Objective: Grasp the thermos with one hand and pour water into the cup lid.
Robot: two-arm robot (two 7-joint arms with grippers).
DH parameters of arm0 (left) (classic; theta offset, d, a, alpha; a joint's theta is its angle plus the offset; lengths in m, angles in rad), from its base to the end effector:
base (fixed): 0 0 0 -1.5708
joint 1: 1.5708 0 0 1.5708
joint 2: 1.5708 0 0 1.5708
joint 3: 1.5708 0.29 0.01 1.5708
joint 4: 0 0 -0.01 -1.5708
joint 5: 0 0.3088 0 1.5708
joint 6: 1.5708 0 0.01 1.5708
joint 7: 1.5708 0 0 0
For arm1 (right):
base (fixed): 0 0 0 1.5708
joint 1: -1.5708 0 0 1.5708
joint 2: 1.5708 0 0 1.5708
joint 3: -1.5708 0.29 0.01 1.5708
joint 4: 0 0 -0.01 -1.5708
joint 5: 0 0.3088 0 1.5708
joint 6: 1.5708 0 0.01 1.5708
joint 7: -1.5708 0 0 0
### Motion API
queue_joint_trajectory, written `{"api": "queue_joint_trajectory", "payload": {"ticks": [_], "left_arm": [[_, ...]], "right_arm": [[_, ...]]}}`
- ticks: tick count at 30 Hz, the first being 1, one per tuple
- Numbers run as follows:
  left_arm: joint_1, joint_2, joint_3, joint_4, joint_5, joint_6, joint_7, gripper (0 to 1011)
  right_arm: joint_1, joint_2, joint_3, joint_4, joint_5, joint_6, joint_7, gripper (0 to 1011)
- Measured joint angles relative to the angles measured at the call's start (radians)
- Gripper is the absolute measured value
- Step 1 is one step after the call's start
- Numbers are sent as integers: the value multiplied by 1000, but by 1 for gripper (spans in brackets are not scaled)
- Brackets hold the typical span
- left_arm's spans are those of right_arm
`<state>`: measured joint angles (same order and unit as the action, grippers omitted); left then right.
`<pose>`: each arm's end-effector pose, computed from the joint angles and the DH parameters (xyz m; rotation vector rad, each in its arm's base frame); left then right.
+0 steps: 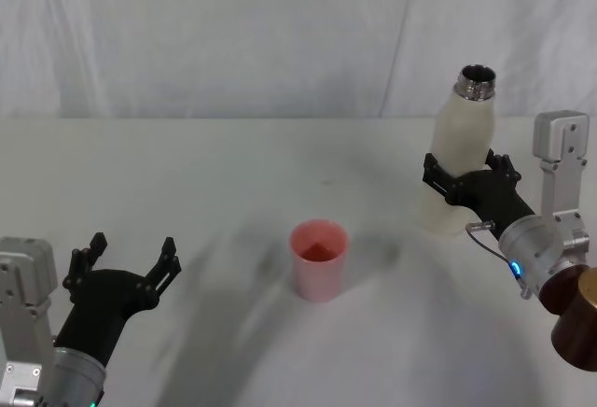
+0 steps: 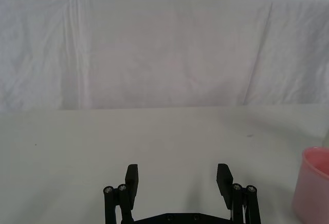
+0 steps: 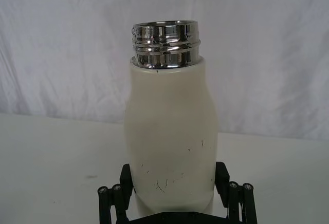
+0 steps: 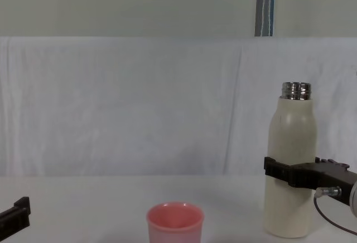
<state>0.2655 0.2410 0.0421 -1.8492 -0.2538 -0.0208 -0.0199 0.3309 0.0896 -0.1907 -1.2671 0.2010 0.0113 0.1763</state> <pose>0.2529 0.0376 -0.2853 -0.0380 0.0140 1.4460 0.4185 0.0234 -0.2778 0.0397 0.0446 -1.2396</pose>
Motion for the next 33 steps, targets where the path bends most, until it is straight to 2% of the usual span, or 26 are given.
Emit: {"api": "queue_joint_trajectory", "payload": {"ticks": [10,18,33], "left_arm": [[0,0,0,0,0,0,0,1001],[0,0,0,0,0,0,0,1001],[0,0,0,0,0,0,0,1001]], "right_arm": [[-2,1,0,-3,0,2,0,1000],[-3,2,0,-5,1,4,0,951],[-4,3,0,-7,1,5,0,951]]}}
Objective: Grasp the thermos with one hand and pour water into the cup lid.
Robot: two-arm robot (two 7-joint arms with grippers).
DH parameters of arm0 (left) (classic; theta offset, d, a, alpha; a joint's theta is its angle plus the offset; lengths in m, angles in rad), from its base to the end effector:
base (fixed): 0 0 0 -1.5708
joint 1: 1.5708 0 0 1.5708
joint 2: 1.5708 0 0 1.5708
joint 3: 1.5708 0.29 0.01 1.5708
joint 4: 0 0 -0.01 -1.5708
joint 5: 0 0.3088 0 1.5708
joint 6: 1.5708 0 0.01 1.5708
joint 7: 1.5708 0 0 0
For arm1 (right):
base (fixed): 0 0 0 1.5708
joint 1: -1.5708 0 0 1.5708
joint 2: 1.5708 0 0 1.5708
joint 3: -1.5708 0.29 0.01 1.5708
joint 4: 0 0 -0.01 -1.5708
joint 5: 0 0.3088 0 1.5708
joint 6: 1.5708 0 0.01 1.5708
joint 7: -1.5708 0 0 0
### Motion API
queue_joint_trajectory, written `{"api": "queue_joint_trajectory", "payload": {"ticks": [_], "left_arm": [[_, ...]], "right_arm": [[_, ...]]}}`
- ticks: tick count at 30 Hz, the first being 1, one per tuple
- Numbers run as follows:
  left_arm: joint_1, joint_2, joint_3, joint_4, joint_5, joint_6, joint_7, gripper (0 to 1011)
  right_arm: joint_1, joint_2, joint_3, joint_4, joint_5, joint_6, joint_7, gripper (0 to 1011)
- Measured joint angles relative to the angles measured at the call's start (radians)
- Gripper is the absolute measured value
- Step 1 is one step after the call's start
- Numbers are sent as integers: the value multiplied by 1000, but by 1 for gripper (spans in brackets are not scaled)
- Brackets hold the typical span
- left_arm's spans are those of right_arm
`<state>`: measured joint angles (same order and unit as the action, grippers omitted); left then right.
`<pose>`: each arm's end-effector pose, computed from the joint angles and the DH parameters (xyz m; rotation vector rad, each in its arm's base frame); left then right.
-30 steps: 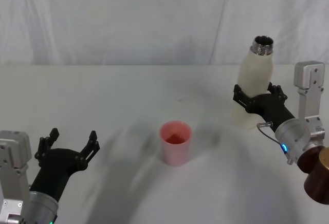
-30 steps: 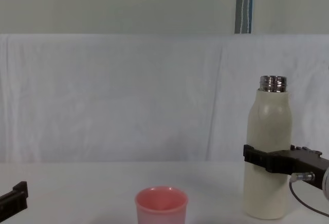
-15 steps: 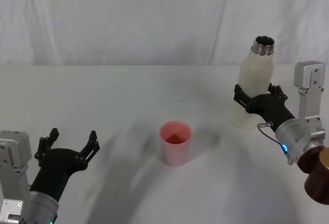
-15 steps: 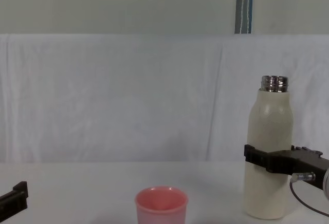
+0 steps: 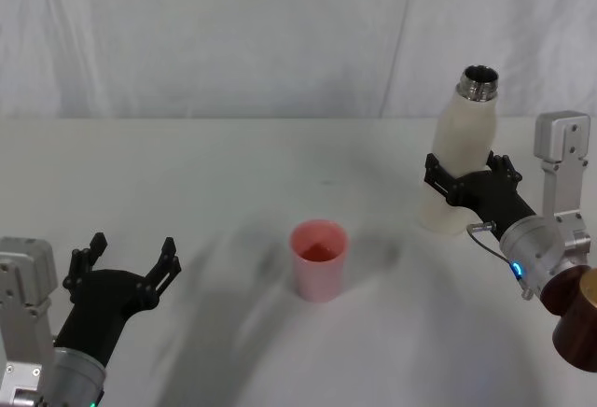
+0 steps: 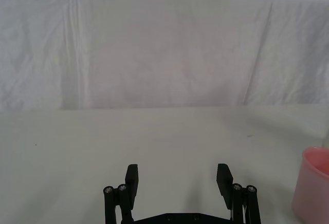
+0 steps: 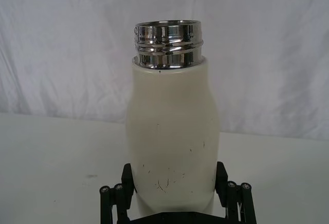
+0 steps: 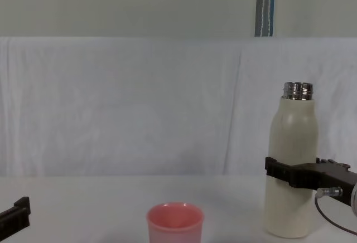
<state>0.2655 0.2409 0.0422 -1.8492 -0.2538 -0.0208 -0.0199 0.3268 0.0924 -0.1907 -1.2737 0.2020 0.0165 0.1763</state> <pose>0.2529 0.0375 -0.2853 -0.0381 0.0141 1.4460 0.4174 0.0226 -0.2775 0.0366 0.0463 -1.2394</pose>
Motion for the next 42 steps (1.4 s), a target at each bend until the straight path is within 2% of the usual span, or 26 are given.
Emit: {"api": "queue_joint_trajectory", "payload": {"ticks": [13,22,33,42], "left_arm": [[0,0,0,0,0,0,0,1001],[0,0,0,0,0,0,0,1001],[0,0,0,0,0,0,0,1001],[0,0,0,0,0,0,0,1001]], "right_arm": [[0,0,0,0,0,1,0,951],[5,33,-7,-60,-45,1,-2,951],[3,114,-44,-164,-176,-4,4,951],[-39,171,-72,-261,-291,-30,10,951]]}}
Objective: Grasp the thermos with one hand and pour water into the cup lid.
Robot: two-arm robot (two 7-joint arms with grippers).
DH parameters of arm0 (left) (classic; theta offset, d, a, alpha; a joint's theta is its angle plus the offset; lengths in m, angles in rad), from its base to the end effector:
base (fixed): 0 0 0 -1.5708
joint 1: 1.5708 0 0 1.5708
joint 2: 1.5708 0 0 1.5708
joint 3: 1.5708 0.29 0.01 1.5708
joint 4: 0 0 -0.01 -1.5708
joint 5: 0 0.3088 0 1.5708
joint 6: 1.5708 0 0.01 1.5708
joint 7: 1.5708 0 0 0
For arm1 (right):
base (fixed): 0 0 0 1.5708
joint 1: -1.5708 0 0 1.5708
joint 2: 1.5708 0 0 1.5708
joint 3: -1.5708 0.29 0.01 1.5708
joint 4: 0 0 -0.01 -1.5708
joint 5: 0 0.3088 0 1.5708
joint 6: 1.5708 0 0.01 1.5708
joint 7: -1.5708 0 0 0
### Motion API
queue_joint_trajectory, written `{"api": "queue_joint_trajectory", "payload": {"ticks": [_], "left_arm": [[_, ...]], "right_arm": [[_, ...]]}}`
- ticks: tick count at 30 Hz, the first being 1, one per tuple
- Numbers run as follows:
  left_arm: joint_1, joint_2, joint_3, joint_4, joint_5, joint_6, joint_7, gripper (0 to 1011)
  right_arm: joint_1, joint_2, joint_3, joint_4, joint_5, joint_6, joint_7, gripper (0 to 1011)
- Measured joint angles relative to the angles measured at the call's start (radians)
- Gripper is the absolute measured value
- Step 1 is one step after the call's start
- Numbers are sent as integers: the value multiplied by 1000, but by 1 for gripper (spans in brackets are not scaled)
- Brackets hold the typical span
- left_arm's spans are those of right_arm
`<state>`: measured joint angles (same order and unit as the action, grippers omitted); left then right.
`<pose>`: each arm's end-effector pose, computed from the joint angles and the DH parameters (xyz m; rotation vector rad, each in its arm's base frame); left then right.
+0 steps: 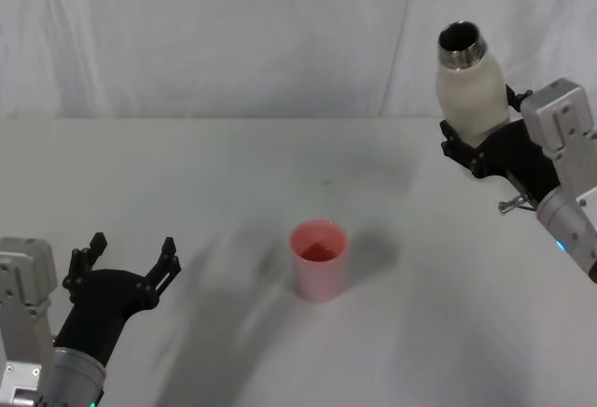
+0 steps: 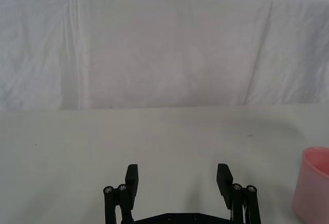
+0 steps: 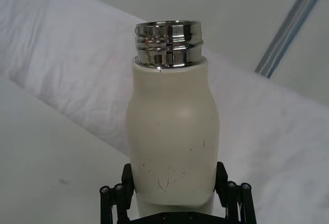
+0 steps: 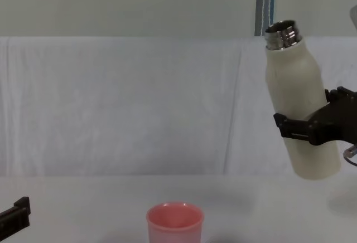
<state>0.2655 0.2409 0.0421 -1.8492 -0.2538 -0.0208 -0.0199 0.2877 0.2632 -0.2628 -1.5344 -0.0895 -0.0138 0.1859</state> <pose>0.2529 0.0375 -0.2853 -0.0380 0.0141 1.4461 0.3956 0.0013 -0.2197 -0.1557 -0.4552 -1.1505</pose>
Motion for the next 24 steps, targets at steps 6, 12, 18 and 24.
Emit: {"api": "queue_joint_trajectory", "payload": {"ticks": [6,12,18,24], "left_arm": [[0,0,0,0,0,0,0,1001],[0,0,0,0,0,0,0,1001],[0,0,0,0,0,0,0,1001],[0,0,0,0,0,0,0,1001]], "right_arm": [[-39,29,-11,-59,-63,-13,5,951],[-81,48,-14,-102,-102,-17,12,951],[-117,55,-13,-129,-128,-14,13,952],[-141,58,-13,-144,-156,-10,7,952]]}}
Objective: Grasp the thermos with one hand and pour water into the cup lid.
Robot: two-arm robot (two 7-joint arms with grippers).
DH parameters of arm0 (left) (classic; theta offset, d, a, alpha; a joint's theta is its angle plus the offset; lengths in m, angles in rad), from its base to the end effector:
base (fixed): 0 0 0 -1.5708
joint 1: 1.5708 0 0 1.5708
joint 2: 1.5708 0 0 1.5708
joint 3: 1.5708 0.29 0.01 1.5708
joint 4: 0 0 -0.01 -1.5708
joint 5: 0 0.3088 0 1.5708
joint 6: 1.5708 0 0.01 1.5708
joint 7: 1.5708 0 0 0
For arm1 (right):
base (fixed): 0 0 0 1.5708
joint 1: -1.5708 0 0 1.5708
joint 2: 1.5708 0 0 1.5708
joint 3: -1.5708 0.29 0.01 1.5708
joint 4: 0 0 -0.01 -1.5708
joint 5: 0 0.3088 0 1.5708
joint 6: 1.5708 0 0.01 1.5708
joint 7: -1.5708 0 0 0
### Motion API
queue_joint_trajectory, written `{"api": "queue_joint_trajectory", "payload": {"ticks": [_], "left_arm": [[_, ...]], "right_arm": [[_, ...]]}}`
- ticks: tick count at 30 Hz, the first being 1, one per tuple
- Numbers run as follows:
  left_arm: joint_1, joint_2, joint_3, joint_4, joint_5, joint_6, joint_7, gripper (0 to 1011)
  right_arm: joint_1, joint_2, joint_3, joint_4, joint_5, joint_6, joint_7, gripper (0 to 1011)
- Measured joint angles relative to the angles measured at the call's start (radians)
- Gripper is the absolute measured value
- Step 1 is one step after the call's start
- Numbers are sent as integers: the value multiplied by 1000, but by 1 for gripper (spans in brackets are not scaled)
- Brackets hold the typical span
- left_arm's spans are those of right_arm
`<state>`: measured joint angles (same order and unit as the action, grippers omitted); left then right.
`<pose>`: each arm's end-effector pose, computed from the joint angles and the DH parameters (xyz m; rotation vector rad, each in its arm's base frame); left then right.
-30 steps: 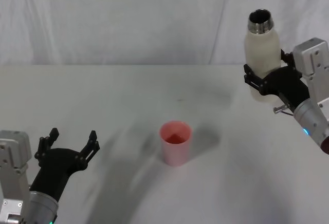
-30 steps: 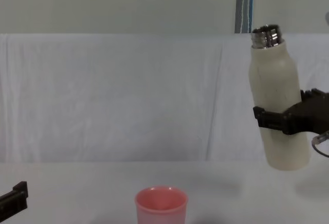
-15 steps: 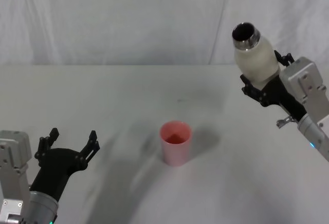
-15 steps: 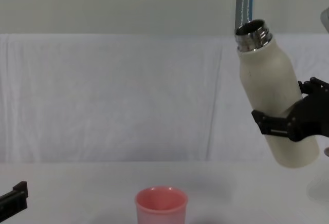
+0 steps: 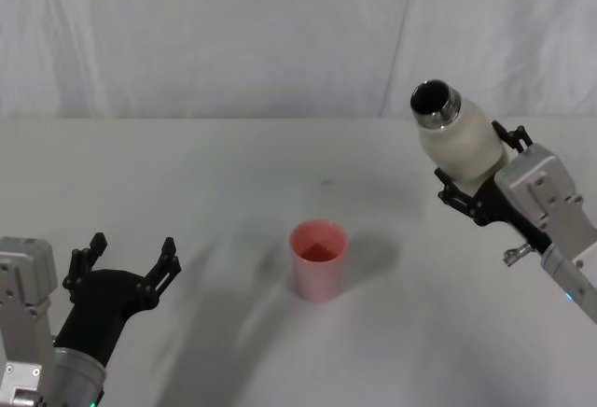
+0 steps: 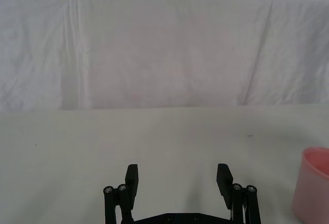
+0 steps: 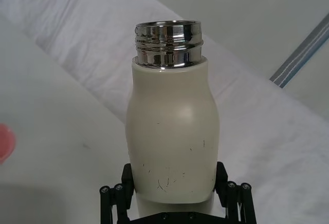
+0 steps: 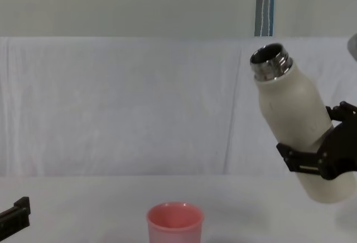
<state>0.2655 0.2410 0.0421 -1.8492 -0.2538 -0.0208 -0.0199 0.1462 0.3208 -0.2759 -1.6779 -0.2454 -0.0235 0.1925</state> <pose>0.2529 0.0376 -0.2853 -0.0380 0.0140 1.4460 0.3531 0.0011 -0.2313 -0.2833 -0.5891 -1.0826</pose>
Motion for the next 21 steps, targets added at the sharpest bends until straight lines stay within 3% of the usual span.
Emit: {"api": "queue_joint_trajectory", "payload": {"ticks": [10,16,21], "left_arm": [[0,0,0,0,0,0,0,1001],[0,0,0,0,0,0,0,1001],[0,0,0,0,0,0,0,1001]], "right_arm": [[-30,15,-28,-10,-103,-4,-26,952],[-24,28,-63,8,-208,-22,-53,952],[-12,35,-83,28,-265,-34,-66,952]]}}
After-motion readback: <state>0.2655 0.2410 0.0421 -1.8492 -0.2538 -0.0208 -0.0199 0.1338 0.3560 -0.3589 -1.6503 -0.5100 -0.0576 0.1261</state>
